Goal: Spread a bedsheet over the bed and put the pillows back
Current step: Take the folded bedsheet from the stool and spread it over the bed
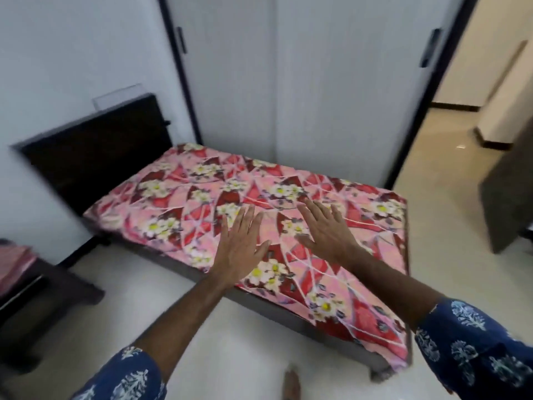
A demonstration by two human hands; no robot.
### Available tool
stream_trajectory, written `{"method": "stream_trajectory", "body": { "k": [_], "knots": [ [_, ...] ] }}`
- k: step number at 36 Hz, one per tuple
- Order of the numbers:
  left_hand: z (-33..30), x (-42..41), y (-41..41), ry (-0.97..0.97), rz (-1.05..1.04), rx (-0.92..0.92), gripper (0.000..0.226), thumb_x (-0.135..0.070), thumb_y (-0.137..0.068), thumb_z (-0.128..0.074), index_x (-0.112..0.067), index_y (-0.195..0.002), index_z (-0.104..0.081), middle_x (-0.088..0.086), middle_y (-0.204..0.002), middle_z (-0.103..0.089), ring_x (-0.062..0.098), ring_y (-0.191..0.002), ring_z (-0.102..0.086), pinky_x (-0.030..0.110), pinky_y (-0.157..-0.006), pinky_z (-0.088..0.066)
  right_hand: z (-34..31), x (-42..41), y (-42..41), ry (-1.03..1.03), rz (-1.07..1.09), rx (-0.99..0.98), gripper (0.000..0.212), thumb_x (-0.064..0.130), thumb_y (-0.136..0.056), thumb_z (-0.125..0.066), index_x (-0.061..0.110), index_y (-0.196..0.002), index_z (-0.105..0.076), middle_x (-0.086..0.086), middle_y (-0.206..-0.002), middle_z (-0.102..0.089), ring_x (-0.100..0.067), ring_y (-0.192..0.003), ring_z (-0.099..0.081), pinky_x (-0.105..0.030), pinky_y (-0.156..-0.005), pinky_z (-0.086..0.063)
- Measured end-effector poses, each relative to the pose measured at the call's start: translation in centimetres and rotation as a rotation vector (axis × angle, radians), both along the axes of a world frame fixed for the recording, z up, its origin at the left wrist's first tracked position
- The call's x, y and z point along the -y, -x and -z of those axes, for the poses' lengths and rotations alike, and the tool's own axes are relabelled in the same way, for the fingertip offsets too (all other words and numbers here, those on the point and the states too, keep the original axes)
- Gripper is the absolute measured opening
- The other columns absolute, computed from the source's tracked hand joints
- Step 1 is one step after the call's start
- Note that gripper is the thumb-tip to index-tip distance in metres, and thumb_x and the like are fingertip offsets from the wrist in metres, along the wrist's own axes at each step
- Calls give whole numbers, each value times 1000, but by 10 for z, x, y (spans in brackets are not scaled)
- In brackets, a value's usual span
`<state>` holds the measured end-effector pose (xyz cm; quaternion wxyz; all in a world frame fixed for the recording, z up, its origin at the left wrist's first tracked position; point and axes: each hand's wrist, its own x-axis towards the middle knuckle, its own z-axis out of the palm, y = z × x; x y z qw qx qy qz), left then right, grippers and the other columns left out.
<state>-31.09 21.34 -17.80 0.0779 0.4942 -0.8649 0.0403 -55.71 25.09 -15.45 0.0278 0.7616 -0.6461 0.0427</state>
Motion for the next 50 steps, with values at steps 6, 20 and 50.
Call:
{"method": "stream_trajectory", "body": {
  "k": [6,20,50],
  "knots": [
    [4,57,-101,-44,-230,-7,82,-67,-94,-6,-20,-162,-12,6,-170,-9,28,-157,-6,60,-122,-4,21,112,-104,-24,-250,13,82,67,-98,-19,17,-162,-14,-10,-170,-15,-32,-156,-15,-58,-124,-10],
    [19,139,-306,-28,-761,20,75,-59,-97,-24,-13,-156,-35,10,-164,-31,30,-153,-26,65,-119,-24,44,315,-332,-100,-759,33,74,54,-103,-42,15,-161,-18,-12,-169,-18,-32,-156,-16,-58,-123,-10],
    [85,288,-749,-276,-1239,-41,94,-65,-82,15,-17,-162,3,6,-170,9,26,-156,12,59,-125,2,96,554,-855,-166,-1178,-73,77,56,-100,-49,16,-161,-21,-10,-167,-24,-30,-154,-23,-56,-124,-18]
  ]
}}
